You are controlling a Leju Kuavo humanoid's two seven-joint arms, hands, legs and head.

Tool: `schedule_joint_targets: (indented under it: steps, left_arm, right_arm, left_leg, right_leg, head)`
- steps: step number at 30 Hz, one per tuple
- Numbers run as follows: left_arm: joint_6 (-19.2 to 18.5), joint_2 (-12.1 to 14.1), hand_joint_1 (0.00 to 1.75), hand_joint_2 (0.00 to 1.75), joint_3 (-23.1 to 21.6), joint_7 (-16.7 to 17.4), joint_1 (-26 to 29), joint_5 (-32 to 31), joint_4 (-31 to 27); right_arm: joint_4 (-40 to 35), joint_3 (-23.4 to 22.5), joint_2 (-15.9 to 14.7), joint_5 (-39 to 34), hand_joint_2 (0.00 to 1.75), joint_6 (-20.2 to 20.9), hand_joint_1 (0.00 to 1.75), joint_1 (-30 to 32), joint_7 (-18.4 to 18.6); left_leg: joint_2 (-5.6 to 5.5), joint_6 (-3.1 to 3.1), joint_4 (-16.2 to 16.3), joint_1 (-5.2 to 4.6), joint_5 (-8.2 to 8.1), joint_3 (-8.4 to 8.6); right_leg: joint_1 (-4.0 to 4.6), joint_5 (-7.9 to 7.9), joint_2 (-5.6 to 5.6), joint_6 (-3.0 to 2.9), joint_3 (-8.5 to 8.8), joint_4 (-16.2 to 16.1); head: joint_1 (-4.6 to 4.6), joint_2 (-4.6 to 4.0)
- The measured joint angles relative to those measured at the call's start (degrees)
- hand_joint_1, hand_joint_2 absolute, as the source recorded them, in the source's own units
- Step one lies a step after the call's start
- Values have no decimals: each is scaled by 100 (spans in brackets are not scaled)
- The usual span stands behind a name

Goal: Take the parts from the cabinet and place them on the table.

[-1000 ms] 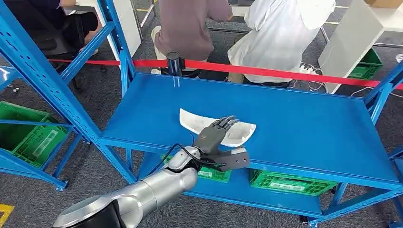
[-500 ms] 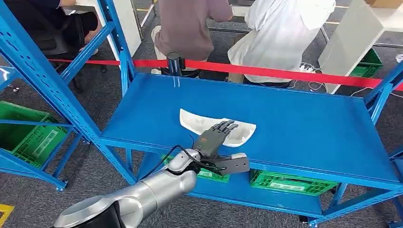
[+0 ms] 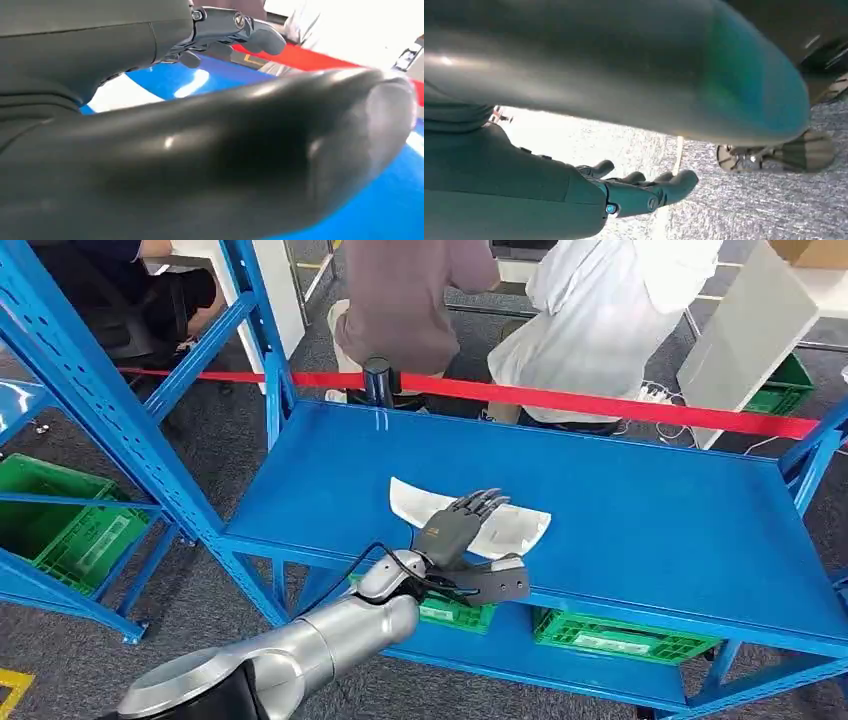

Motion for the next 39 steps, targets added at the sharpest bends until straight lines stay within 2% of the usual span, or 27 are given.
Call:
schedule_joint_targets:
  steps: [2, 4, 5, 6, 7, 9, 11, 12, 14, 15, 16, 17, 20, 21, 24, 26, 27, 29, 30, 31, 32, 34, 35, 36, 37, 38, 39]
  left_arm:
    - [0, 0, 0, 0, -7, 0, 10, 13, 0]
    - [0, -11, 0, 0, -13, 0, 5, 24, -2]
    - [0, -11, 0, 0, -13, 0, 4, 31, 0]
    - [0, -11, 0, 0, -17, 0, 0, 31, 0]
    - [0, -13, 0, 0, -20, -2, 5, 31, -2]
    - [0, -15, 0, 0, -28, 0, 6, 31, -2]
    - [7, -15, 0, 0, -33, -13, -3, 31, -4]
    - [11, -15, 0, 0, -35, -22, -17, 31, -4]
    - [13, -13, 0, 0, -52, -46, -9, 31, 0]
    - [13, -7, 0, 0, -63, -50, 2, 28, 4]
    - [22, -4, 0, 0, -70, -63, 16, 29, 4]
    - [33, -2, 0, 0, -72, -81, 26, 31, 4]
    - [55, 4, 0, 0, -81, -144, 24, 33, 9]
    - [59, 26, 0, 0, -83, -162, 30, 35, 13]
    - [81, 26, 0, 0, -96, -184, 33, 66, 17]
    - [103, 7, 0, 0, -98, -232, 15, 79, 15]
    - [114, 4, 0, 0, -98, -258, -3, 87, 15]
    - [129, 4, 0, 0, -98, -310, -1, 90, 24]
    - [140, 4, 0, 0, -98, -328, 14, 90, 28]
    - [160, 4, 0, 0, -98, -339, 30, 90, 39]
    - [181, 4, 0, 0, -101, -343, 39, 90, 50]
    - [199, 2, 0, 0, -101, -343, 35, 90, 55]
    - [201, 2, 0, 0, -101, -343, 34, 90, 55]
    - [203, 4, 0, 0, -101, -343, 34, 90, 59]
    - [206, 4, 0, 0, -101, -345, 35, 90, 61]
    - [210, 4, 0, 0, -103, -345, 36, 90, 66]
    - [214, 4, 0, 0, -103, -345, 32, 90, 66]
  right_arm:
    - [0, -4, -2, 7, 0, -9, 0, 22, -2]
    - [0, -9, -11, 7, 0, -7, 0, 27, -2]
    - [4, -9, 0, 7, 0, -2, 0, 27, -2]
    - [4, -11, 4, 7, 0, 0, 0, 9, -9]
    - [4, -11, 4, 7, 0, 0, 0, 9, -4]
    - [4, -13, 7, 9, 0, 0, 0, 49, 0]
    - [4, -13, 15, 13, 0, 0, 0, 64, -2]
    - [4, -13, 15, 13, 0, 0, 0, 64, -2]
    - [4, -13, 15, 13, 0, 0, 0, 49, -2]
    - [4, -15, 15, 13, 0, 0, 0, 49, -2]
    - [4, -15, 15, 15, 0, 0, 0, 53, -2]
    - [4, -15, 15, 15, 0, 0, 0, 57, 0]
    - [7, -15, 33, 33, 0, 4, 0, 70, 2]
    - [7, -17, 44, 33, 0, 7, 0, 53, 2]
    - [4, -17, 44, 53, 0, 9, 0, 25, -2]
    - [4, -17, 35, 66, 0, 9, 0, 18, -7]
    - [4, -17, 33, 66, 0, 9, 0, 14, -7]
    - [4, -17, 35, 66, 0, 9, 0, 10, -9]
    - [4, -20, 33, 66, 0, 7, 0, 16, -7]
    - [4, -22, 31, 68, 0, 7, 0, 25, -2]
    - [4, -26, 28, 66, 0, -6, 0, 39, -2]
    - [4, -31, 22, 66, 0, -9, 0, 38, -2]
    - [4, -33, 22, 66, 0, -9, 0, 30, -2]
    - [4, -35, 24, 66, 0, -9, 0, 19, -2]
    - [4, -37, 26, 66, 0, -9, 0, 13, -2]
    - [4, -37, 28, 66, 0, -9, 0, 14, -2]
    - [4, -39, 28, 66, 0, -9, 0, 20, 0]
  left_leg:
    - [-13, -54, 49, 31, -67, 40]
    - [-9, -168, 153, 79, -177, 100]
    - [5, -227, 184, 62, -219, 101]
    - [0, -275, 184, 50, -249, 79]
    - [7, -303, 161, 45, -291, 74]
    - [3, -380, 203, 46, -289, 178]
    - [25, -432, 476, 65, -280, 91]
    - [40, -459, 817, 70, -325, -109]
    - [46, -484, 1567, 73, -662, -643]
    - [46, -478, 1750, 73, -821, -826]
    - [46, -477, 1774, 73, -854, -932]
    - [46, -453, 1561, 71, -677, -927]
    - [41, -294, 182, 19, 446, -551]
    - [33, -297, 281, -14, 249, -604]
    - [22, -246, 212, -38, 340, -525]
    - [27, -192, 63, 23, 358, -405]
    - [33, -156, 38, 28, 338, -365]
    - [45, -107, 41, 20, 290, -338]
    - [46, -96, 48, 12, 272, -332]
    - [40, -97, 58, 10, 247, -320]
    - [27, -104, 77, 12, 227, -305]
    - [4, -137, 138, 26, 175, -274]
    - [2, -165, 178, 26, 146, -277]
    - [-6, -207, 204, -20, 122, -286]
    - [-14, -233, 210, -22, 104, -300]
    - [-12, -146, 200, -45, 56, -296]
    - [-12, -66, 188, -47, 82, -284]
  right_leg:
    - [-18, 395, -5, 12, 78, -410]
    - [-45, 1032, -19, 36, 515, -1449]
    - [-6, 818, -10, 17, 484, -1514]
    - [26, 694, -32, -95, 484, -1536]
    - [27, 780, -24, -139, 523, -1550]
    - [-1, 764, -5, -245, 582, -1546]
    - [-10, 746, -6, -312, 743, -1559]
    - [-9, 717, -6, -350, 787, -1568]
    - [-3, 631, -1, -394, 858, -1576]
    - [0, 590, 4, -403, 894, -1576]
    - [5, 543, 9, -402, 949, -1576]
    - [12, 486, 14, -394, 1028, -1576]
    - [23, 309, 21, -346, 1209, -1600]
    - [29, 285, 39, -310, 1260, -1603]
    - [24, 234, 44, -187, 1312, -1701]
    - [8, 165, 8, -133, 1375, -1658]
    - [19, 19, 3, -122, 1227, -1375]
    - [28, -363, 5, -84, 651, -418]
    - [29, -430, 5, -75, 402, -71]
    - [32, -347, 5, -73, 227, 72]
    - [32, -106, 4, -76, 222, -109]
    - [28, 529, 0, -87, 543, -1039]
    - [28, 713, -17, -102, 711, -1494]
    - [71, 644, -21, -141, 707, -1516]
    - [46, 675, -2, -196, 710, -1549]
    - [38, 685, -6, -175, 715, -1569]
    - [47, 693, 3, -197, 720, -1570]
  head:
    - [0, 0]
    - [2, 0]
    - [31, 0]
    - [41, 0]
    - [22, 0]
    - [17, 0]
    - [4, 0]
    - [-18, 0]
    - [-22, 0]
    - [-24, 0]
    - [-28, 0]
    - [-28, 0]
    - [-31, 0]
    - [9, 0]
    - [-35, 0]
    - [-26, 0]
    - [-24, 0]
    - [-15, 0]
    - [-15, 0]
    - [-18, 0]
    - [-13, 0]
    - [-13, 0]
    - [-11, 0]
    - [-9, 0]
    - [-15, 0]
    - [-24, 0]
    - [-24, 0]
